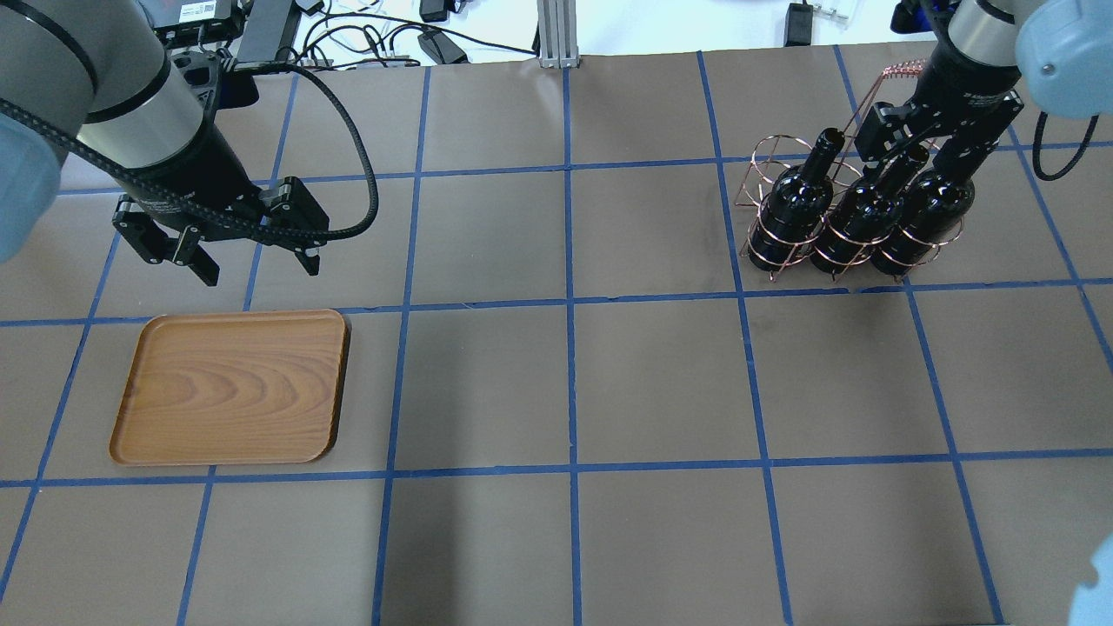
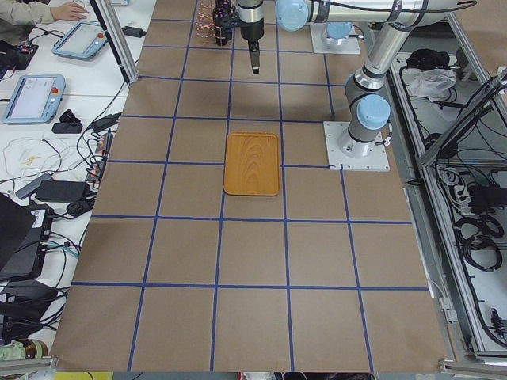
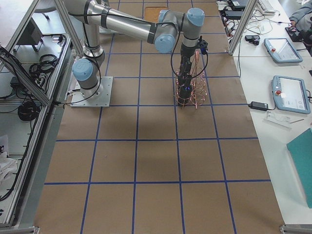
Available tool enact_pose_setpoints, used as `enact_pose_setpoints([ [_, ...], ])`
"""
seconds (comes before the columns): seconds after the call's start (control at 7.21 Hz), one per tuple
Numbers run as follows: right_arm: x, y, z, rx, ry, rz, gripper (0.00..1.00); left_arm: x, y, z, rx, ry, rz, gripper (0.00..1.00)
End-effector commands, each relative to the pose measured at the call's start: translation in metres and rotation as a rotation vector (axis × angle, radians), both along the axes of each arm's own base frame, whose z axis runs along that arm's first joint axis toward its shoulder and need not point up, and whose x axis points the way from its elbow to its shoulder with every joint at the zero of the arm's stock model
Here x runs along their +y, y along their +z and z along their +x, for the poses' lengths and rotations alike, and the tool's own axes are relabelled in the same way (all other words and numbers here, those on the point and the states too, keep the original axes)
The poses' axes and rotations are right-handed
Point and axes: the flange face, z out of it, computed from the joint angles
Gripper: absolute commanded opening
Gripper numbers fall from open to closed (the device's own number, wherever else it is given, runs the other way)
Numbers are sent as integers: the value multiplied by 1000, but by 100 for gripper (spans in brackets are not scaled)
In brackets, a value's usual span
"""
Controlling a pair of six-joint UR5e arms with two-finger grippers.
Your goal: Take wine from basket and place on tray
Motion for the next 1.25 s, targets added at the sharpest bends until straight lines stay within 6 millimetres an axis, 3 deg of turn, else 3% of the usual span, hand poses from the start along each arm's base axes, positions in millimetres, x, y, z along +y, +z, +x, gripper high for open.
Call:
enact_pose_setpoints([
  [0.0, -1, -2, 0, 0, 0, 1, 70, 0, -4, 0, 1, 0, 8, 100],
  [0.28, -4, 0, -1, 5, 2, -26, 59, 2, -2, 0, -7, -1, 5, 100],
  [1.11, -6, 2, -1, 8, 9, -42, 54, 1, -2, 1, -6, -1, 5, 100],
])
